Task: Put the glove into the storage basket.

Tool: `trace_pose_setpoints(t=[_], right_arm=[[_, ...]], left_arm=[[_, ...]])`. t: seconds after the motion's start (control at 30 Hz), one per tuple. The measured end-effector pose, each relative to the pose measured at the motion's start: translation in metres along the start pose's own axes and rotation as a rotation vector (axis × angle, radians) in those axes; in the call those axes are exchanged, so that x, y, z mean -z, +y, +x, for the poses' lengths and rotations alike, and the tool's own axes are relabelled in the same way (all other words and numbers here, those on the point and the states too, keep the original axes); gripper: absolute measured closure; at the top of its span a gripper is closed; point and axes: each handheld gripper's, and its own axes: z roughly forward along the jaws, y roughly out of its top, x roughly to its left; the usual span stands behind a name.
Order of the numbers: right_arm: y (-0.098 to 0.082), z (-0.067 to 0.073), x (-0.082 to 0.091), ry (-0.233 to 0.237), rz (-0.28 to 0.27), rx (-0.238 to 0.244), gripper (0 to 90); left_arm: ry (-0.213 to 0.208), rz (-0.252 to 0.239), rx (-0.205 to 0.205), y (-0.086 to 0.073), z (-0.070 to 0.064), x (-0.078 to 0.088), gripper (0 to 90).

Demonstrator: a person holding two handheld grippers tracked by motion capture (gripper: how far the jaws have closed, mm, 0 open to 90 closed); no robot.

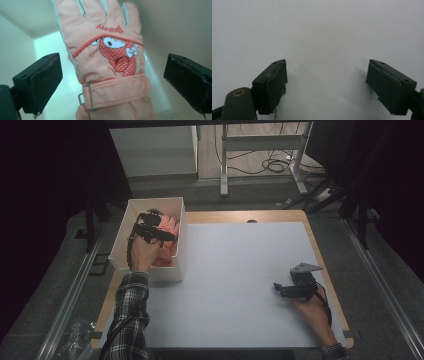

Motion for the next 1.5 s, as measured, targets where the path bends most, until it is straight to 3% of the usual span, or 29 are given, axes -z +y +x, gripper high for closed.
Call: trace_pose_setpoints(t=[0.1, 0.3, 0.83, 1.5], right_arm=[[0.0, 0.0, 0.0, 0.0, 0.0, 0.0, 17.2], [0.0, 0.0, 0.0, 0.0, 0.0, 0.0, 17.2], [0.0, 0.0, 0.0, -0.001, 0.0, 0.0, 17.2], [0.0, 0.0, 0.0, 0.0, 0.0, 0.0, 17.2]], left_arm=[[-0.003, -0.015, -0.018, 0.001, 0.0, 0.006, 2.3], [-0.047, -0.074, -0.05, 0.0, -0.004, 0.025, 2.5], [-0.147, -0.144, -0.119, -0.006, -0.02, 0.051, 3.0], [-0.243, -0.203, -0.214, -0.009, -0.058, 0.075, 3.0]])
